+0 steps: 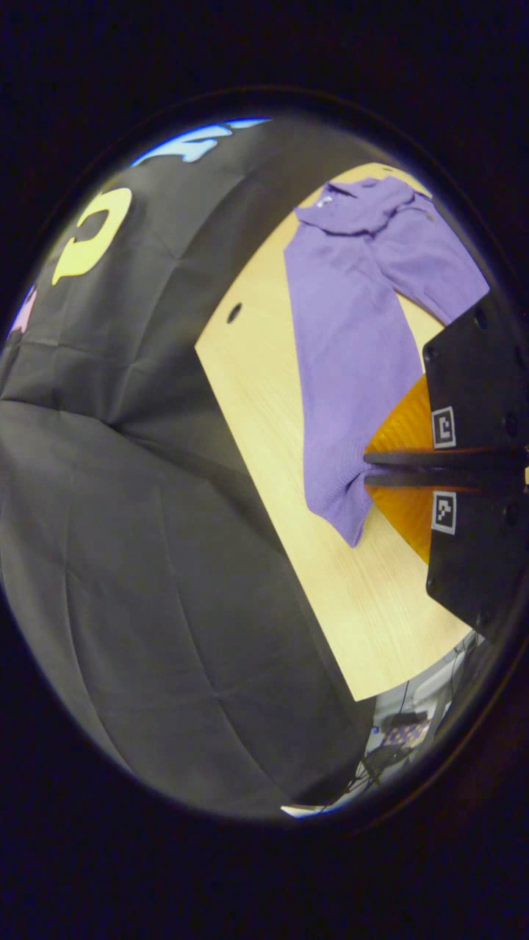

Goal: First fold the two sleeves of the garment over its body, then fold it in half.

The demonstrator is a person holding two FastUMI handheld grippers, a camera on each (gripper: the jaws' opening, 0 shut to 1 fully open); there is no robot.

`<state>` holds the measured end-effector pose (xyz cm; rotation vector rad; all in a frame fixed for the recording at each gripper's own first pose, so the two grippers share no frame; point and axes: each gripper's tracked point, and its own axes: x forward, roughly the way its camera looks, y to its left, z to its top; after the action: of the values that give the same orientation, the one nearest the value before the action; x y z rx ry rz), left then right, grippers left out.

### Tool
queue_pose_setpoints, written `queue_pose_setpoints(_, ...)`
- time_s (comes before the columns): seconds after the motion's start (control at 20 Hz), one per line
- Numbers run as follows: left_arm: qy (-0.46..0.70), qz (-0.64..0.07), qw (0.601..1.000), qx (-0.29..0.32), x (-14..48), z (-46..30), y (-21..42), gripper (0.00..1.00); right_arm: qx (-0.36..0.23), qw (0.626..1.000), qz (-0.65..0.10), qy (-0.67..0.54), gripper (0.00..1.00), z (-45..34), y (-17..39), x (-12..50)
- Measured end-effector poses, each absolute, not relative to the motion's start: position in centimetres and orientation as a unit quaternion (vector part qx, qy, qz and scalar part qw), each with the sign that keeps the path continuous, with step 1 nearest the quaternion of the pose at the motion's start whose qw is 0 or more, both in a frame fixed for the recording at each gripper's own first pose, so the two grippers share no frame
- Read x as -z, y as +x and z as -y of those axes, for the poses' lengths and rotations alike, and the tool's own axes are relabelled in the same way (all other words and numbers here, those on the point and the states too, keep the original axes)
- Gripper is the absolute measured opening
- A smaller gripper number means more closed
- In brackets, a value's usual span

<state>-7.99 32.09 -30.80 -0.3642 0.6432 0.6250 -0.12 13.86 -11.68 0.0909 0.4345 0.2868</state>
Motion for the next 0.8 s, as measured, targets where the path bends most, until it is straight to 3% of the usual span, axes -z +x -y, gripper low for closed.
queue_pose_setpoints(0.4,-0.155,-0.264,0.932,-0.193,23.3,-22.7,0.9,0.07,-0.112,0.967,-0.223,0.055,0.94,-9.5,0.3,13.2)
queue_pose_setpoints(0.8,-0.112,-0.272,0.953,-0.073,21.7,-7.8,8.3,0.07,-0.084,0.964,-0.24,0.071,0.95,-4.8,0.4,15.4)
